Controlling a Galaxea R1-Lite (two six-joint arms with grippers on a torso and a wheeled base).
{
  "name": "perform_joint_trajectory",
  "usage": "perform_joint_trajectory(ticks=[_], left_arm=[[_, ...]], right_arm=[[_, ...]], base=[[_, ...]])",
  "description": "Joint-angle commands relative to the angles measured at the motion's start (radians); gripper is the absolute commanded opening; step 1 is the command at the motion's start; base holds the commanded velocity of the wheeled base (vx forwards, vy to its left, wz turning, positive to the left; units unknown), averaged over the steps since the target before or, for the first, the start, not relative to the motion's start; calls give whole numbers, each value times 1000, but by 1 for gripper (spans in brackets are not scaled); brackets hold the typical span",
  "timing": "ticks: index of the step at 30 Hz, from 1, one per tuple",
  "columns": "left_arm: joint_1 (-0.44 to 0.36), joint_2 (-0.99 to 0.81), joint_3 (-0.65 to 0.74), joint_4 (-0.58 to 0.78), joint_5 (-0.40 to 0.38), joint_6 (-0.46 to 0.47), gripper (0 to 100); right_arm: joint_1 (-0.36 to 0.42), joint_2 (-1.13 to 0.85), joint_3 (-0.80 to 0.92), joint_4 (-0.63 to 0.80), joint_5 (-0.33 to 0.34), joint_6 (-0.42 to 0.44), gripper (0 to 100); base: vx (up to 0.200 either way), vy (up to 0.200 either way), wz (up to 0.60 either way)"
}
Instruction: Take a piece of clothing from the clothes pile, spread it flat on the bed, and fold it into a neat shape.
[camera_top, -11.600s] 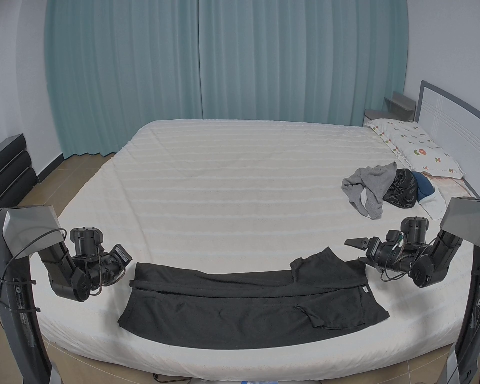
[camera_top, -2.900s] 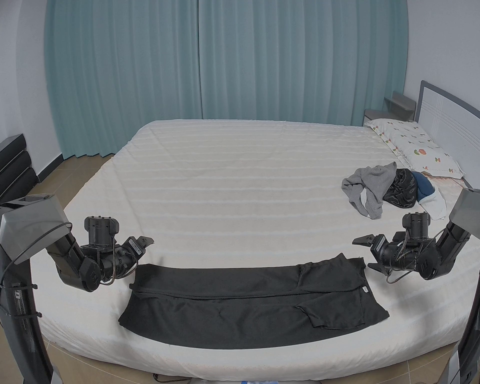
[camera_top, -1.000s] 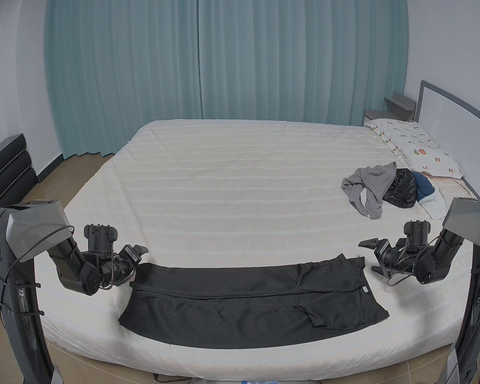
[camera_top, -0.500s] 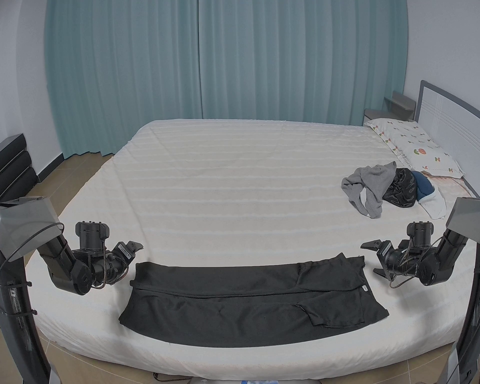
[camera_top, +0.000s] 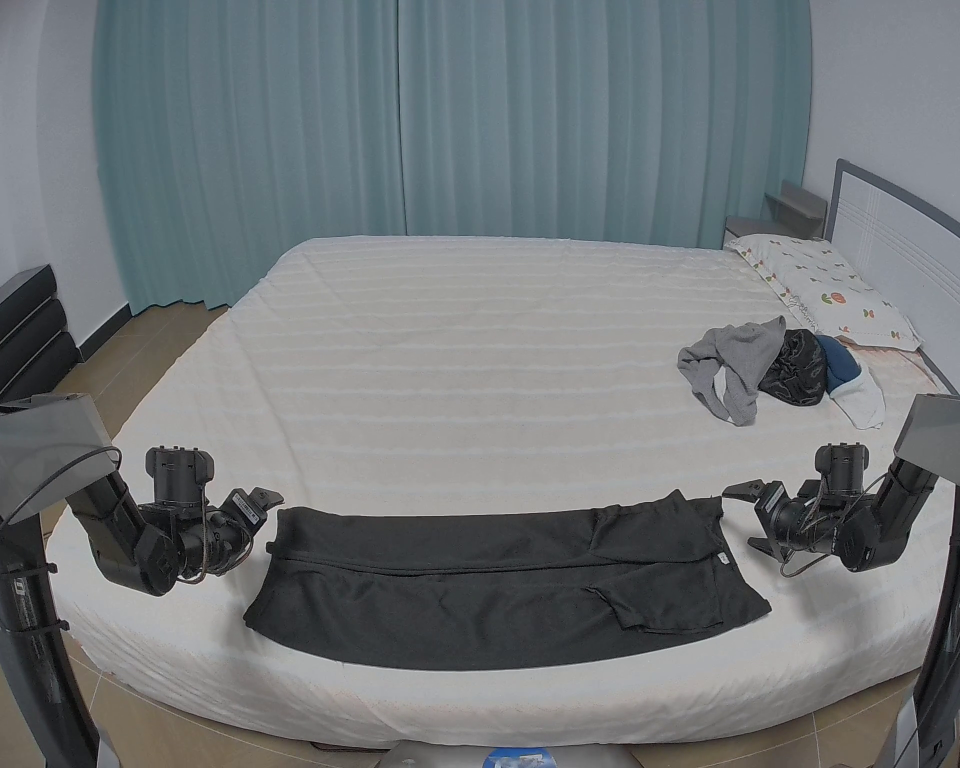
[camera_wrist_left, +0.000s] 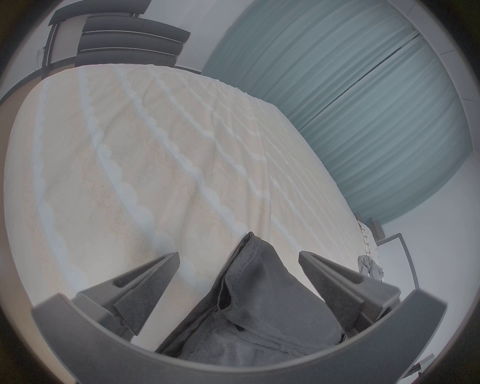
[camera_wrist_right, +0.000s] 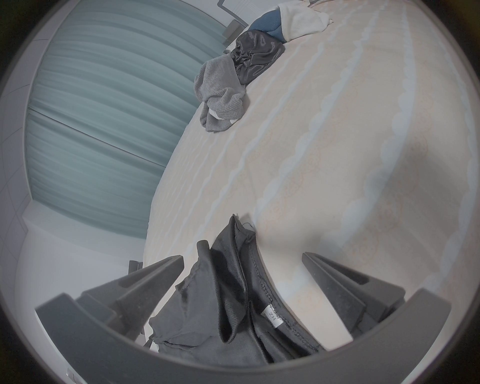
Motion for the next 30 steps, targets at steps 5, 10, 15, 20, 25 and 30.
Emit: perform_joint_trajectory(ticks=[5, 10, 15, 20, 25, 30], left_arm=[[-3, -35, 23, 10, 0, -2, 100], [-6, -46, 51, 8, 0, -2, 100], [-10, -52, 109, 5, 3, -14, 100], [-18, -61, 166, 2, 3, -46, 100], [-32, -55, 192, -1, 3, -46, 100], [-39, -48, 186, -2, 3, -46, 100]], right_arm=[[0, -8, 2, 0, 1, 0, 100], [1, -11, 9, 0, 1, 0, 100], [5, -17, 15, 0, 2, 0, 100], [8, -17, 17, 0, 2, 0, 100], [8, -20, 22, 0, 2, 0, 100], [6, -20, 23, 0, 2, 0, 100]], base=[[-200, 0, 0], [-40, 0, 0], [0, 0, 0], [0, 0, 0], [0, 0, 0], [0, 0, 0]])
